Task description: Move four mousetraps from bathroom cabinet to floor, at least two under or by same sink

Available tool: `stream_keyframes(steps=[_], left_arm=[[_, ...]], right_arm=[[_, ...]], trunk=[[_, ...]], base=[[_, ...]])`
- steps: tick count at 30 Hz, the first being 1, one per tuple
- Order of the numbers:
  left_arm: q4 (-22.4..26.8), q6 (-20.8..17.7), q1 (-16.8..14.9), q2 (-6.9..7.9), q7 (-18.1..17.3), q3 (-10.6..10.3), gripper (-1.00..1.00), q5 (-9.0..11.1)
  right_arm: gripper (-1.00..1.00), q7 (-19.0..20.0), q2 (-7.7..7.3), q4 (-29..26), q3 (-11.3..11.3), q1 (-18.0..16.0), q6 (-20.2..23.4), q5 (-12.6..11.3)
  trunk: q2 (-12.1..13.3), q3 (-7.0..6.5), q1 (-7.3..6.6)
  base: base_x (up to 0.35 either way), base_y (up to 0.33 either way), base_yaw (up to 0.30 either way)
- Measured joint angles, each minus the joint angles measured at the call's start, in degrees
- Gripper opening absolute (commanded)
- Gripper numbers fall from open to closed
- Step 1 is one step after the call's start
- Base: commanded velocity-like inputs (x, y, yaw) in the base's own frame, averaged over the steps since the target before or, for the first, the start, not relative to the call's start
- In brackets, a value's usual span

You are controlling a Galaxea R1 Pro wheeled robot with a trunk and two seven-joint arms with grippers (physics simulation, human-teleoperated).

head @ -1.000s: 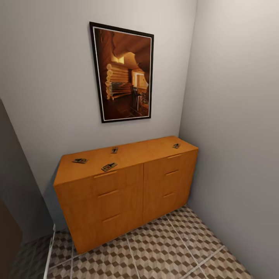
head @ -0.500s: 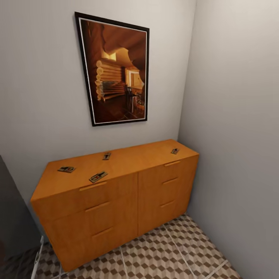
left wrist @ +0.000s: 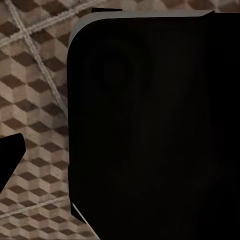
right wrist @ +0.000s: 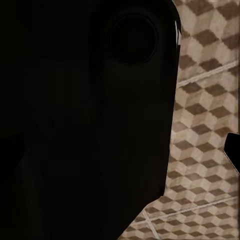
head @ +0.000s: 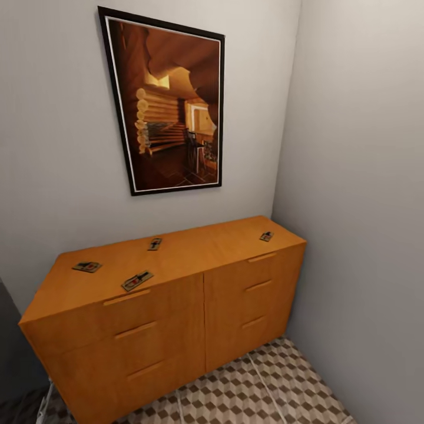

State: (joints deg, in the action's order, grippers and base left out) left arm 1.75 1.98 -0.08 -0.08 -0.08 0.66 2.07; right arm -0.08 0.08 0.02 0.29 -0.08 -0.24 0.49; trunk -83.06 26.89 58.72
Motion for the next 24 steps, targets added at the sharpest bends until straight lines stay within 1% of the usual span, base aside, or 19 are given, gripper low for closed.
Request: stream_keyframes(steps=[13,18,24], left_arm=[[0.0,0.0,0.0,0.00,0.0,0.0,1.00,0.0],[0.0,0.0,0.0,0.00,0.0,0.0,1.00,0.0],[0.0,0.0,0.0,0.00,0.0,0.0,1.00,0.0]], right_arm=[[1.00,0.0,0.00,0.0,-0.1,0.0,0.0,0.0],[1.00,0.0,0.00,0.0,0.0,0.0,0.0,0.0],[1.00,0.0,0.00,0.0,0.0,0.0,0.0,-0.1]], trunk=[[0.0,0.00,0.01],[0.0,0.00,0.01],[0.0,0.00,0.01]], base=[[0.019,-0.010,0.232],[0.002,-0.001,0.118],[0.001,0.000,0.040]])
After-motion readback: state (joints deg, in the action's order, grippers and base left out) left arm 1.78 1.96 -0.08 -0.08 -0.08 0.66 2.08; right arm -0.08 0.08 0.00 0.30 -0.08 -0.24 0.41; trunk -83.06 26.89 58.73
